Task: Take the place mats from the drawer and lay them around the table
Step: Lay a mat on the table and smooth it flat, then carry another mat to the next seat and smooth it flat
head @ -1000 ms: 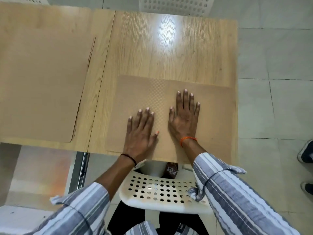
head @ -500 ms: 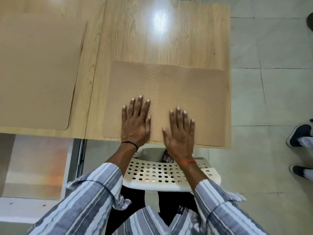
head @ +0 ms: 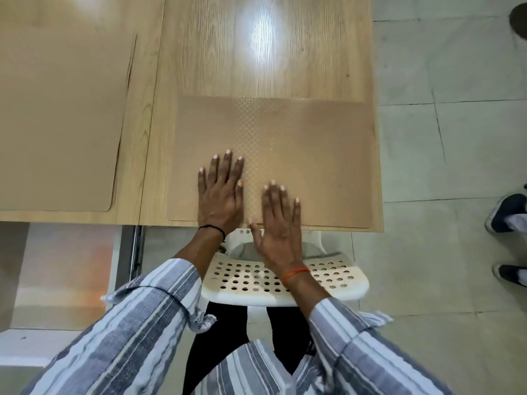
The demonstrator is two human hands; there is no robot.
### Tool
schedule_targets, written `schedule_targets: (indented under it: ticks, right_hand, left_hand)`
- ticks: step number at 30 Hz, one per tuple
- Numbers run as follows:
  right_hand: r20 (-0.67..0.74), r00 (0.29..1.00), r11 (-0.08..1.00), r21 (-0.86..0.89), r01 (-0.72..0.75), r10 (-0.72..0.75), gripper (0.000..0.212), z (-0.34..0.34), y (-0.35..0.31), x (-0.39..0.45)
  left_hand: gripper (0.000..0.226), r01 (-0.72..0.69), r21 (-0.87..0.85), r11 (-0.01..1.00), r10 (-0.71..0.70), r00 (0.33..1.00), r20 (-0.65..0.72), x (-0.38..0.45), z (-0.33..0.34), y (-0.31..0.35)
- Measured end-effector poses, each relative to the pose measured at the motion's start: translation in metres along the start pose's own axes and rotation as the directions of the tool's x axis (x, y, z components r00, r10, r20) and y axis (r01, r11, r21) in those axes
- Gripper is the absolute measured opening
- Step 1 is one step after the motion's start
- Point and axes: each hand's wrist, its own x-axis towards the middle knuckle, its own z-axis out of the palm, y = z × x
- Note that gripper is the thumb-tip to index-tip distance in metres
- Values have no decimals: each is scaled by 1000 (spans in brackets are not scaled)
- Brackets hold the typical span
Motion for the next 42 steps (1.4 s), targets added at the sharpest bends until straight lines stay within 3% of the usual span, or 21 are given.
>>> schedule_targets:
  ticks: [3, 10, 19, 25, 30, 35, 42]
  right_hand:
    - [-19, 1000, 1000, -12, -22, 21, 73, 5, 13, 1]
    - [-119, 964, 961, -115, -250, 237, 65, -26, 118, -9]
    - [-119, 940, 947, 1, -322, 320, 66, -50, 122, -9]
    - [-173, 970, 975, 176, -138, 169, 58, -75, 70, 19]
    - [-216, 975, 959, 282, 9, 54, 39, -89, 16, 33]
    - [-125, 989, 940, 321, 113, -76, 31, -86, -44, 35]
    - [-47, 983, 938, 292, 184, -178, 23, -52, -160, 23]
  left_hand:
    - [54, -4, -10, 1000, 4, 1000, -8, 0, 0, 0]
    - [56, -1, -15, 1000, 1, 1000, 3, -2, -1, 3]
    - [61, 22, -73, 997, -14, 995, 98, 3, -19, 11]
    - [42, -73, -263, 962, 57, 996, -66, -9, -47, 25]
    - [25, -12, -470, 883, -52, 991, -123, -27, -81, 6]
    - [19, 142, -664, 734, -231, 972, -48, -52, -112, -42]
    - [19, 159, -742, 651, -277, 960, -37, -97, -139, -146]
